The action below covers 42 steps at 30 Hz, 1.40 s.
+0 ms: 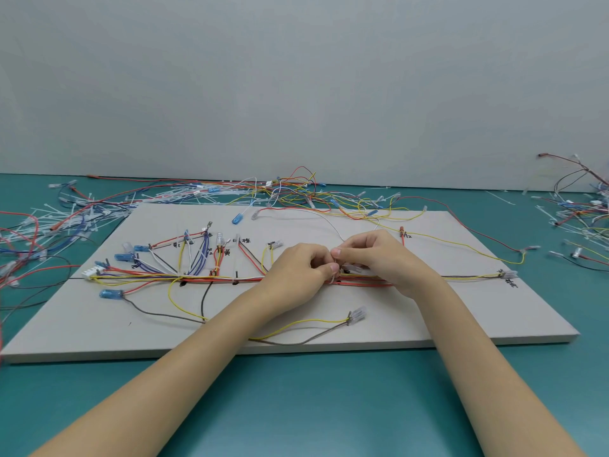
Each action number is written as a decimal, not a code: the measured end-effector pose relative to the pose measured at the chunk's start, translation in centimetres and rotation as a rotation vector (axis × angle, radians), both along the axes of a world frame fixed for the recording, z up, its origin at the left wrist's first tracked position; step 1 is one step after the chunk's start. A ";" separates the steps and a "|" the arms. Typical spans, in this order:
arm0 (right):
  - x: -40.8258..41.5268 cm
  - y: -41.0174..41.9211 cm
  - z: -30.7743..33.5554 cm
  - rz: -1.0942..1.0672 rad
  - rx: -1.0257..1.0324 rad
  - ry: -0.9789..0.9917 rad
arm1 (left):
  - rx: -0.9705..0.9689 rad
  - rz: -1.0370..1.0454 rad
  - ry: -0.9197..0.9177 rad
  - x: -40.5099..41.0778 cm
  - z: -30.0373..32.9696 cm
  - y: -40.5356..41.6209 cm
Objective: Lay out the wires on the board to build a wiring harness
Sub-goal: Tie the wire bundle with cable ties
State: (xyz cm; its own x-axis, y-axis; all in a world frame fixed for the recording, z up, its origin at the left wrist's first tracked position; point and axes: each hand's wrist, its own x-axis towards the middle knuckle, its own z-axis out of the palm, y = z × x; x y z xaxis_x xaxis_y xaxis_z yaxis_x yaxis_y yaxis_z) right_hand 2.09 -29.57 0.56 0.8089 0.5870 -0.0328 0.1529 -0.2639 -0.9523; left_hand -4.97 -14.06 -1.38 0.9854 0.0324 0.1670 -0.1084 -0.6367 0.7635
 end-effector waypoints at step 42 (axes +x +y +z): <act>0.2 0.0 -0.2 0.014 -0.019 -0.016 | -0.023 0.064 0.013 0.5 -0.7 -0.3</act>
State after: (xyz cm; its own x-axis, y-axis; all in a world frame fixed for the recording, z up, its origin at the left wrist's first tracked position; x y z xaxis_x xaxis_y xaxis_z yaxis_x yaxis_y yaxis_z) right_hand 2.30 -29.57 0.41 0.8013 0.5974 -0.0312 0.1721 -0.2801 -0.9444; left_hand -4.49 -14.32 -2.08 0.9834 0.0989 0.1523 -0.0578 -0.6244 0.7789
